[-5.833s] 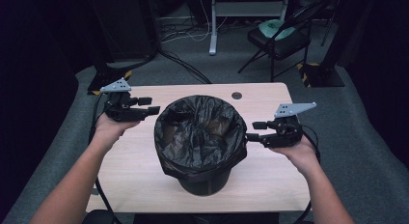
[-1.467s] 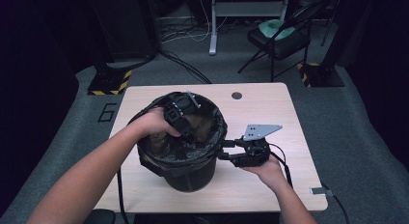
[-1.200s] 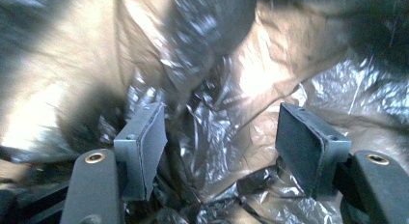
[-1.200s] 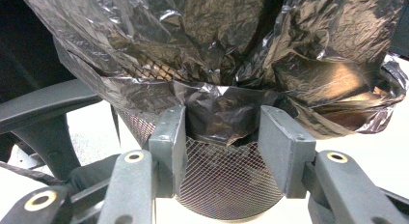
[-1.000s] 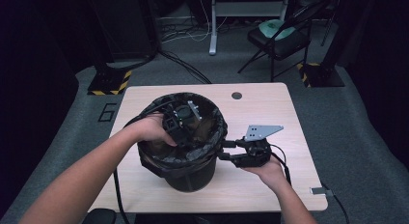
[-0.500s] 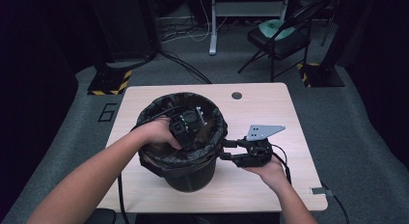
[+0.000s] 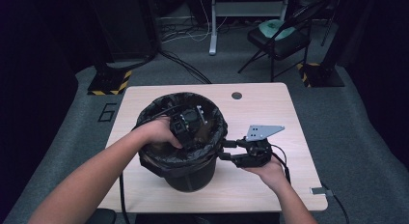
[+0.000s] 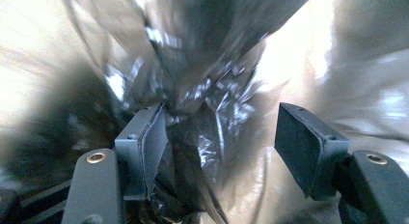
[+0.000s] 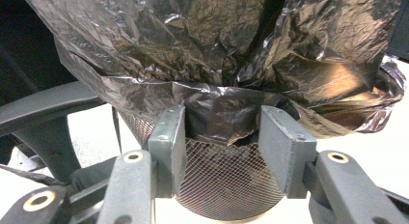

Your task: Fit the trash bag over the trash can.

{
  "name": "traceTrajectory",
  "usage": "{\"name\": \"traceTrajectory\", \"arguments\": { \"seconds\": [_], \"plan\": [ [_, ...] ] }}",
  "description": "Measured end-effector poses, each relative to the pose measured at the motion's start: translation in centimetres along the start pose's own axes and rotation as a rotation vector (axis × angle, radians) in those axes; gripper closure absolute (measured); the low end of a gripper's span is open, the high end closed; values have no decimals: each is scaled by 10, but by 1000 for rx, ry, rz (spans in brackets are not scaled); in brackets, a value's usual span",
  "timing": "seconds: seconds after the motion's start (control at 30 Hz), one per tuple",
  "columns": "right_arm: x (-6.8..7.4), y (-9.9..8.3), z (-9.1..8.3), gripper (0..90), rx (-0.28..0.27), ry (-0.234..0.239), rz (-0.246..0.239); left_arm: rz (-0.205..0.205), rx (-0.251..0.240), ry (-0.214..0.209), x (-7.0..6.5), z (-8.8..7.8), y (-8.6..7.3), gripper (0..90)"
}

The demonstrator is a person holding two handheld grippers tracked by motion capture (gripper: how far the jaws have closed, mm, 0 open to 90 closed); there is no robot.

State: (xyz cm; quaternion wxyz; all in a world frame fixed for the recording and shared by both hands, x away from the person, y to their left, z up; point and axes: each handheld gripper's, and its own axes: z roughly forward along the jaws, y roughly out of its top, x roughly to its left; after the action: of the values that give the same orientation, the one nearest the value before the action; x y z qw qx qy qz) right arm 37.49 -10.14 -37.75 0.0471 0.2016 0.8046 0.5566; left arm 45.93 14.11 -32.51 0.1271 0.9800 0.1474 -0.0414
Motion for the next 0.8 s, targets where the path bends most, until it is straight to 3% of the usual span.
{"name": "traceTrajectory", "arguments": {
  "seconds": [0.2, 0.53, 0.67, 0.8],
  "plan": [
    [-2, 0, -3, 498, -1, -6, 3, -16, -131, 37, -3, -41, -9, 335],
    [-6, 1, -8, 456, 10, -22, 19, -58, -236, 103, -1, -79, -40, 321],
    [-8, 1, -12, 406, 10, -42, 24, -80, -303, 118, 0, -96, -60, 304],
    [-11, 2, -19, 360, 4, -84, 35, -118, -388, 121, 4, -113, -90, 289]
  ]
}}
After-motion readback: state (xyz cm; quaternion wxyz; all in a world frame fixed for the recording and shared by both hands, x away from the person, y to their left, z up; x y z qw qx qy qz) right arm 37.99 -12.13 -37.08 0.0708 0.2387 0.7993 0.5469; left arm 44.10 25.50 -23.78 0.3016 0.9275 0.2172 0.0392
